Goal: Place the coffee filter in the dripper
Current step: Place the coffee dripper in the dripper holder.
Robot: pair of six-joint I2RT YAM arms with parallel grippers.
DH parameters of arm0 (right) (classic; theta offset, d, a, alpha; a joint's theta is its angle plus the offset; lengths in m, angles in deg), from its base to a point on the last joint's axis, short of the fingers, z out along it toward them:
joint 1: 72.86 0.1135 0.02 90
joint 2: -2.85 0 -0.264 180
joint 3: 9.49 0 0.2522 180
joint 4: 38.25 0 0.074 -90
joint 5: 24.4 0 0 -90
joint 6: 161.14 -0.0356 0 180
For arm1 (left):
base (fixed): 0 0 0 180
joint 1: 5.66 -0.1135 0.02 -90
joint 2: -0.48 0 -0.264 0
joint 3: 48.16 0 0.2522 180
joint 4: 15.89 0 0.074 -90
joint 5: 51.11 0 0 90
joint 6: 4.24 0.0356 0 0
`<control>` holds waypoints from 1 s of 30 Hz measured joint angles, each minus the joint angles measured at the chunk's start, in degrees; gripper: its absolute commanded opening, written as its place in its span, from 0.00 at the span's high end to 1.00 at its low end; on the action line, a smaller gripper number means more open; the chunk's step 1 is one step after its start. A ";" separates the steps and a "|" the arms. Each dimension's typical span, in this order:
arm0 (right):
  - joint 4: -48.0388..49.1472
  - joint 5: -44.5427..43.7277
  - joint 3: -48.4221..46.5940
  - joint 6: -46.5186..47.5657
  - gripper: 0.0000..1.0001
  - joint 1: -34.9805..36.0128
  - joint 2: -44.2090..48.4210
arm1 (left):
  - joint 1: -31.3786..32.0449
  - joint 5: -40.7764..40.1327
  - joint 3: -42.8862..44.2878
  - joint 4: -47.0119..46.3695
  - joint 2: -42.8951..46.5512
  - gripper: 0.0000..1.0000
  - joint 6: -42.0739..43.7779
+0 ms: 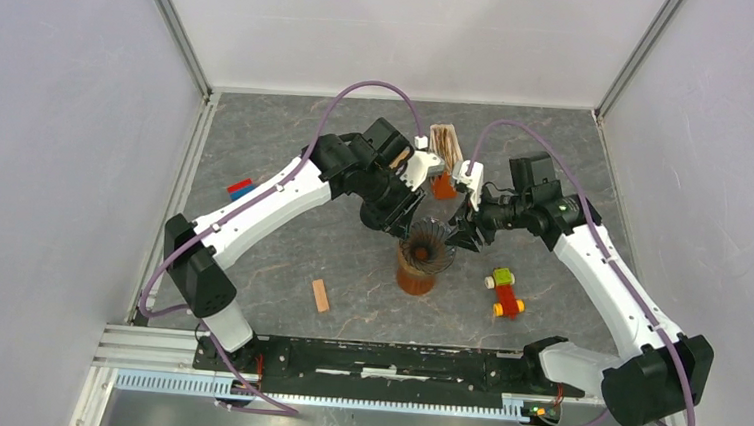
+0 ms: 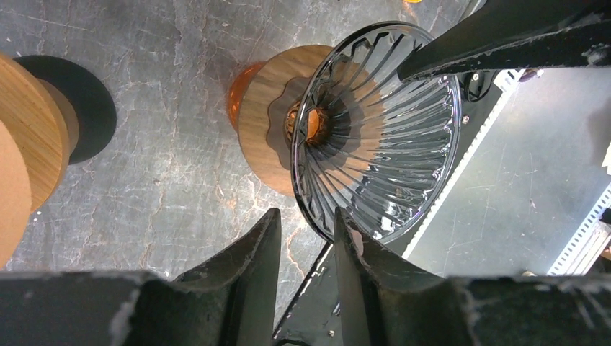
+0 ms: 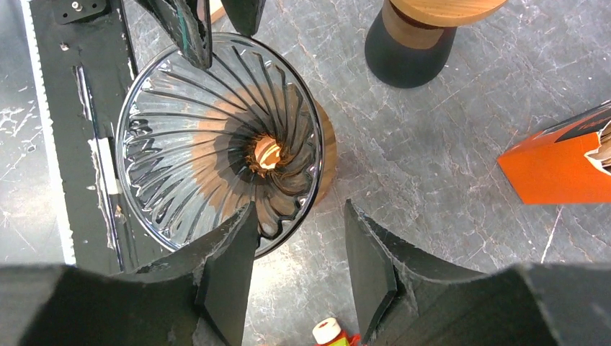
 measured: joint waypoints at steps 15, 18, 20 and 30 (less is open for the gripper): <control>-3.56 0.42 -4.13 1.51 0.58 0.00 -3.34 | -0.07 0.59 0.57 -1.09 -1.66 0.80 -0.13; -4.04 1.16 -4.26 1.53 0.58 0.00 -3.48 | -0.11 0.37 0.57 -1.18 -1.66 0.82 -0.20; -4.20 1.29 -4.24 1.53 0.58 0.00 -3.48 | -0.11 0.35 0.55 -1.22 -1.66 0.82 -0.20; -4.02 1.88 -4.24 1.25 0.61 0.00 -3.85 | -0.31 0.00 0.55 -1.51 -2.05 0.86 -0.66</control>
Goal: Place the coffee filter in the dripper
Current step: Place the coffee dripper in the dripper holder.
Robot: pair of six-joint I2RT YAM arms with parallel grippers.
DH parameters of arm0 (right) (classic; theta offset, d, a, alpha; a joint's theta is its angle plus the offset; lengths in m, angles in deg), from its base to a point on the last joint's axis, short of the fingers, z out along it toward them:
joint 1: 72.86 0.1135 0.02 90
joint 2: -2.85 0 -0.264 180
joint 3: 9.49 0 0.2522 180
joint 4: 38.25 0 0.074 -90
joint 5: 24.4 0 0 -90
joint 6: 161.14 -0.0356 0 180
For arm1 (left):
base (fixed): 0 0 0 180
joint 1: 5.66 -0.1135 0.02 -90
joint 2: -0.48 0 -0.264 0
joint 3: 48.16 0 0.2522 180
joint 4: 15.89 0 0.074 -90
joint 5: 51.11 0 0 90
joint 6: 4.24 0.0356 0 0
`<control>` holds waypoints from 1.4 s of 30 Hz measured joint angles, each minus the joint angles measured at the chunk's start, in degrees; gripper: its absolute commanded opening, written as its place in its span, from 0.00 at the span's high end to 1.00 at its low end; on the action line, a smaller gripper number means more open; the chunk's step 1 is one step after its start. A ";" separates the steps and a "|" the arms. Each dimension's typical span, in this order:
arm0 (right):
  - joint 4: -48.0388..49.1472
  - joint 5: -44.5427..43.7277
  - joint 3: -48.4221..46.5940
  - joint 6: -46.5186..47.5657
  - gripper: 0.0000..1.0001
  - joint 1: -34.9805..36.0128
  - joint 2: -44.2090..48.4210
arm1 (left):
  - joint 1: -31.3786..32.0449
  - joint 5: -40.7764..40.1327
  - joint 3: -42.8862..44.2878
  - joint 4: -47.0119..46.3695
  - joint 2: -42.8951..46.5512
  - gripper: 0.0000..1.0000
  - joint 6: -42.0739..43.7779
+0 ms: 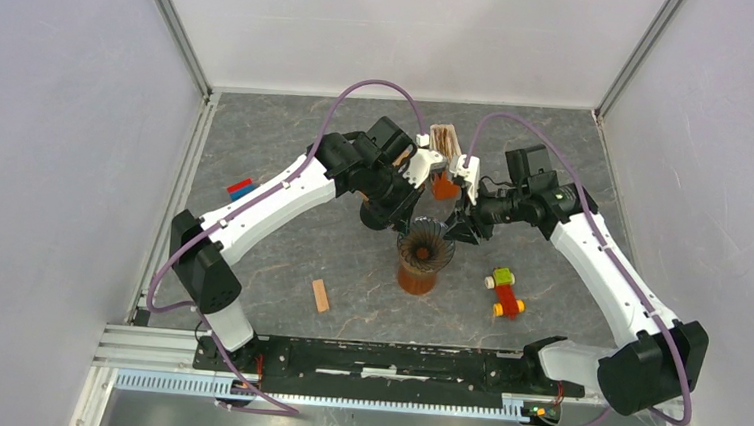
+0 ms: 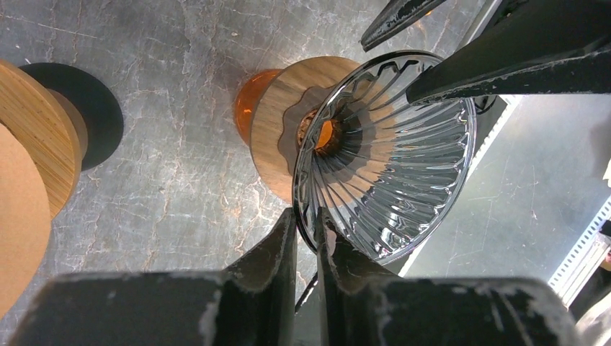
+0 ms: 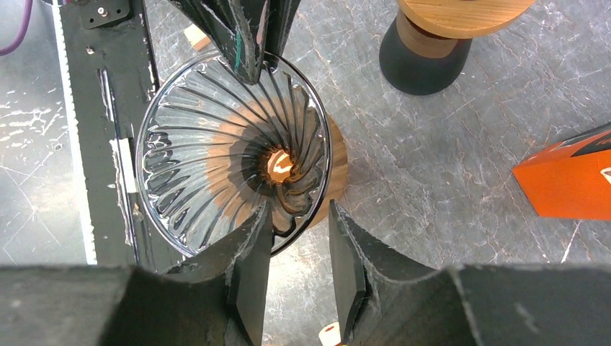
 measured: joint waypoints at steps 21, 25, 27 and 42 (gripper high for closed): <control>5.99 0.09 3.80 -1.09 0.68 0.55 1.36 | -0.24 -0.17 -0.44 -0.79 -0.59 0.98 -0.24; 8.04 -0.50 5.40 -1.29 0.68 0.76 2.62 | -0.35 -0.09 -1.07 -1.62 -0.42 0.98 -0.39; 9.22 -1.03 6.21 -1.44 0.68 1.03 3.34 | -0.39 0.07 -1.79 -2.32 0.02 0.98 -0.48; 11.17 -3.98 6.64 -1.77 0.69 3.17 4.22 | -0.72 0.26 -7.23 -7.48 3.28 0.98 -0.61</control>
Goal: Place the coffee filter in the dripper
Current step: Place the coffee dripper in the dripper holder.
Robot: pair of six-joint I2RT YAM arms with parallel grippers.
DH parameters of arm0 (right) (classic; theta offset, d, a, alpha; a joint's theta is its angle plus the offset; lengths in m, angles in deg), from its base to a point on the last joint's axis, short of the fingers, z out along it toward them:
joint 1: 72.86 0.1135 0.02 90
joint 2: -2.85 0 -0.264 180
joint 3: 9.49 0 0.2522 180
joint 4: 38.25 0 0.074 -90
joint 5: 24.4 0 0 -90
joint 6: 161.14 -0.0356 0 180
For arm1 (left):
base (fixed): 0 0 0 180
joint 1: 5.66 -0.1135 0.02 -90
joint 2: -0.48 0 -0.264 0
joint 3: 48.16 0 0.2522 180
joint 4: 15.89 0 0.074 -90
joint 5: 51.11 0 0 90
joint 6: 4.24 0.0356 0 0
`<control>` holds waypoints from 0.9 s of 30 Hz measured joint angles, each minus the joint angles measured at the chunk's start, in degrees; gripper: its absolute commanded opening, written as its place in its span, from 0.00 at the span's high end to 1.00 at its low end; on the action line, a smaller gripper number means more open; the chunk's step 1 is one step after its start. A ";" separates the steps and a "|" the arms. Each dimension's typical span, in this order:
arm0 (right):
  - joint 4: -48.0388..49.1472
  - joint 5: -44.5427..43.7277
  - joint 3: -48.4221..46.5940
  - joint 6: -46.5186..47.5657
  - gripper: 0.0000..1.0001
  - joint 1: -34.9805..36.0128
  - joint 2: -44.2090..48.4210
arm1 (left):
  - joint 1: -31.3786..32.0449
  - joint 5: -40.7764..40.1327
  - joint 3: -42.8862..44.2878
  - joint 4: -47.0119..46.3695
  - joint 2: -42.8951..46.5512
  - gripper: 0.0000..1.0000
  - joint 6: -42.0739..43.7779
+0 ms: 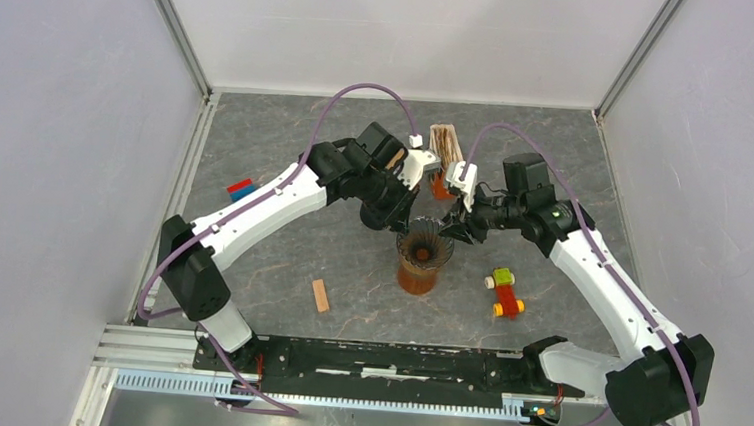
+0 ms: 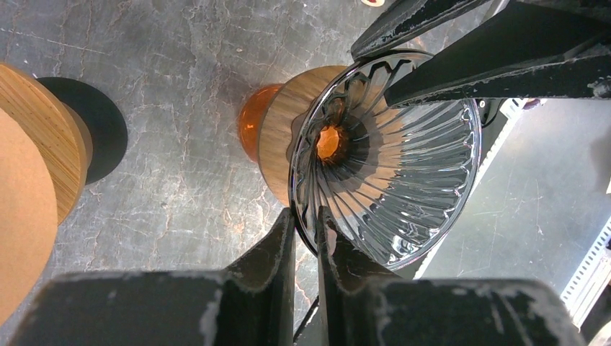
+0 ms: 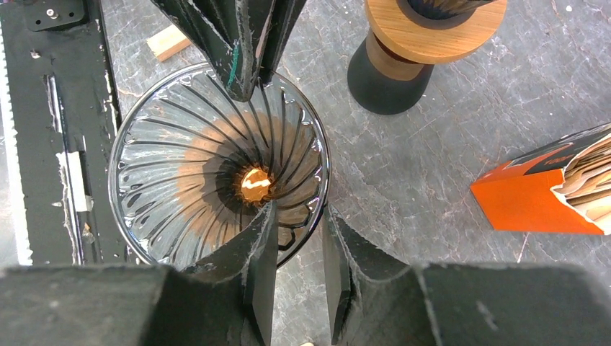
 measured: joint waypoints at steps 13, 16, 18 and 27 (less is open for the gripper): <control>4.22 -2.69 3.19 1.07 0.69 1.20 2.73 | -0.11 0.00 -3.50 -4.13 1.90 0.98 0.04; 5.31 -3.74 4.00 1.49 0.69 1.62 3.34 | -0.11 -0.04 -4.11 -4.94 2.05 0.98 0.07; 5.88 -4.72 4.39 1.70 0.69 2.03 3.67 | -0.04 -0.28 -4.92 -5.88 2.36 0.98 0.09; 6.60 -7.69 5.16 2.99 0.65 3.72 5.18 | 1.20 -3.10 -7.43 -8.74 4.52 0.98 1.14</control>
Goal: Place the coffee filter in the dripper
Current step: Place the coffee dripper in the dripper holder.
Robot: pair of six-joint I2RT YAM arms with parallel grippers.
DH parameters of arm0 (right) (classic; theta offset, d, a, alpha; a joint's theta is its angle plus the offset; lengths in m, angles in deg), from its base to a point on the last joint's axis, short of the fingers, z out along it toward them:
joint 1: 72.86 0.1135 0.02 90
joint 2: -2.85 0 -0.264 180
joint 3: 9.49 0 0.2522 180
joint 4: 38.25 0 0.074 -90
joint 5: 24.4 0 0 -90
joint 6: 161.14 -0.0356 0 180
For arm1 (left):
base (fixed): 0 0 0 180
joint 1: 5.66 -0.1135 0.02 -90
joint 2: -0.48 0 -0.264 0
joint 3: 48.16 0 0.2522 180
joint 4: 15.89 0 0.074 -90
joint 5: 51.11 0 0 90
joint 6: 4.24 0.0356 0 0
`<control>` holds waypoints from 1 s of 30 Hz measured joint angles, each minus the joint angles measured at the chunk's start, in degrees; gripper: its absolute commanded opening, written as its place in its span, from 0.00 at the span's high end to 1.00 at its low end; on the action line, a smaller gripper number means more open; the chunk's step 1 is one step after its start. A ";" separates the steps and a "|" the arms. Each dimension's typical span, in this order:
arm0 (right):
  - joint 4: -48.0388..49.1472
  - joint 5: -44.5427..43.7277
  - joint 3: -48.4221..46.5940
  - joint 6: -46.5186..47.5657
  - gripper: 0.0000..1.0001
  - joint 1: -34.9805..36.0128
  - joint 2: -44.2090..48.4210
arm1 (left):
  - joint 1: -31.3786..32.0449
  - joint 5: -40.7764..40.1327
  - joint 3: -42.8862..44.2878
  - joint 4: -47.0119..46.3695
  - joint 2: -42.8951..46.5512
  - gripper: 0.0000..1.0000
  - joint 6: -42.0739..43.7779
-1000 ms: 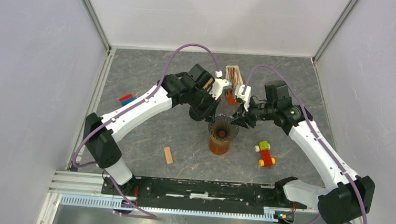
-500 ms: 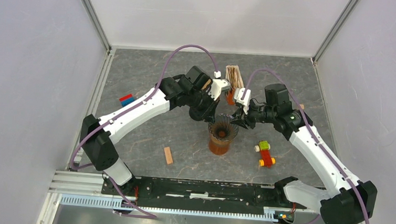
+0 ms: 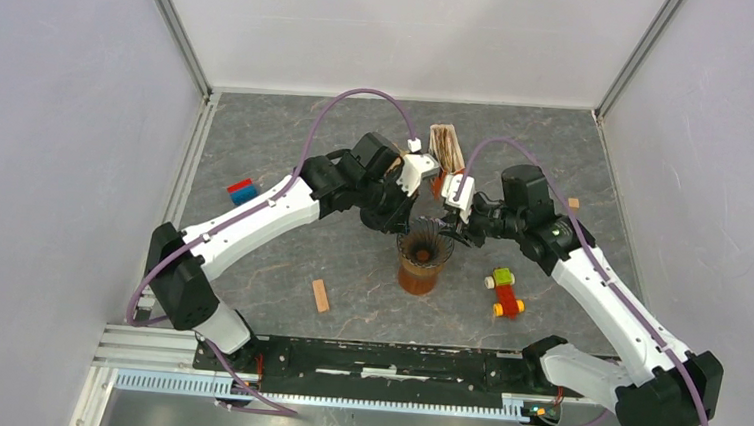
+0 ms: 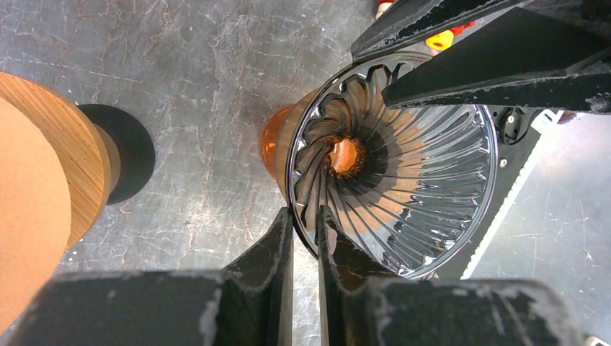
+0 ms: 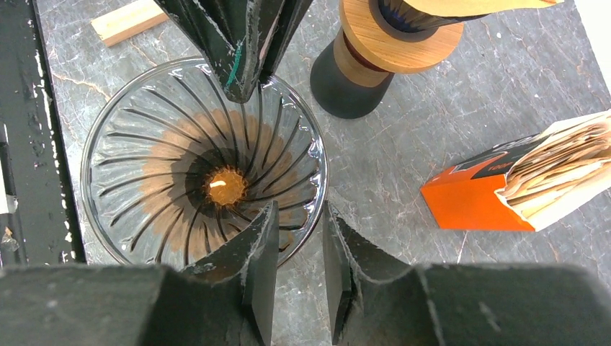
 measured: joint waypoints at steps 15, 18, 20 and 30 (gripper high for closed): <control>-5.53 0.87 -4.66 1.31 0.38 1.05 -0.76 | 1.29 -2.40 0.37 1.18 0.31 0.63 4.20; -6.10 0.90 -6.23 1.29 0.36 0.96 -0.76 | 1.29 -2.89 0.55 2.47 0.31 0.55 4.22; -6.16 0.92 -6.73 1.27 0.36 0.74 -0.76 | 1.31 -3.32 0.57 3.02 0.31 0.48 4.24; -3.67 2.95 -8.48 -4.22 0.38 -11.41 -0.98 | 1.33 -6.71 1.70 2.95 2.23 0.16 5.03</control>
